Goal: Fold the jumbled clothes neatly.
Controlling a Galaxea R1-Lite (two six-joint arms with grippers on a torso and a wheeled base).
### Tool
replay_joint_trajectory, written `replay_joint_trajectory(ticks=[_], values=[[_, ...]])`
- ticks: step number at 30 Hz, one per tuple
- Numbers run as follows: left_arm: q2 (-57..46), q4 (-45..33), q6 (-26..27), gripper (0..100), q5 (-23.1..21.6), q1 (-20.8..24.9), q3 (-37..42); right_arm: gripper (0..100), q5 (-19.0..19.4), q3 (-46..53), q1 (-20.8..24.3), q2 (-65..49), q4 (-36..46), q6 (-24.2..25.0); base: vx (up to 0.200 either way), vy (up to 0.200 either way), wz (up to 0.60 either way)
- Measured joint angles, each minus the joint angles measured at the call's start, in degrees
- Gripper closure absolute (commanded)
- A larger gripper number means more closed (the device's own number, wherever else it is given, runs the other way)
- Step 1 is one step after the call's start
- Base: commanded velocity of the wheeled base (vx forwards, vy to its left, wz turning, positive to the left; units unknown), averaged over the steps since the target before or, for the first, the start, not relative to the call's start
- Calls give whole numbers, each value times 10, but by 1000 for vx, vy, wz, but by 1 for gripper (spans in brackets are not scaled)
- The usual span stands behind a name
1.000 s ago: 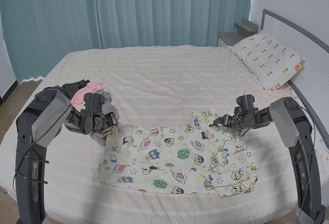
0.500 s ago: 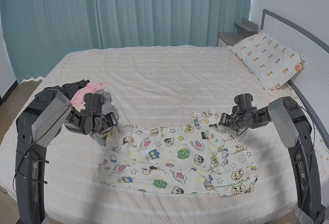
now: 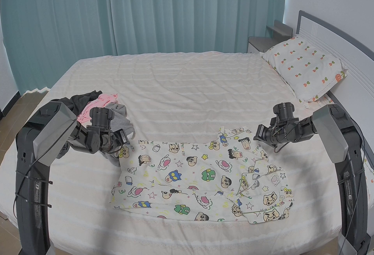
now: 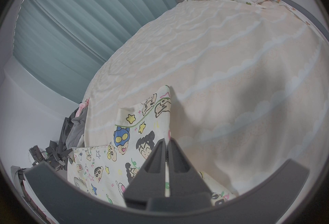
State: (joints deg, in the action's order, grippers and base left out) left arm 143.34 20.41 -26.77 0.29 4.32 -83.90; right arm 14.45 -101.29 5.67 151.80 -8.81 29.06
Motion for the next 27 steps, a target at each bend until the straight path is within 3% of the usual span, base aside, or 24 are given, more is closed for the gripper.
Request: replay_joint_trajectory(ticks=[21,27], values=[[-50,1,18,100,0,6,34,100,70,129,-22,-97,-52,-5,0,0,0],[-71,3,33,100,0,6,60,100,96,170,-29,-125,-53,-34,0,0,0]])
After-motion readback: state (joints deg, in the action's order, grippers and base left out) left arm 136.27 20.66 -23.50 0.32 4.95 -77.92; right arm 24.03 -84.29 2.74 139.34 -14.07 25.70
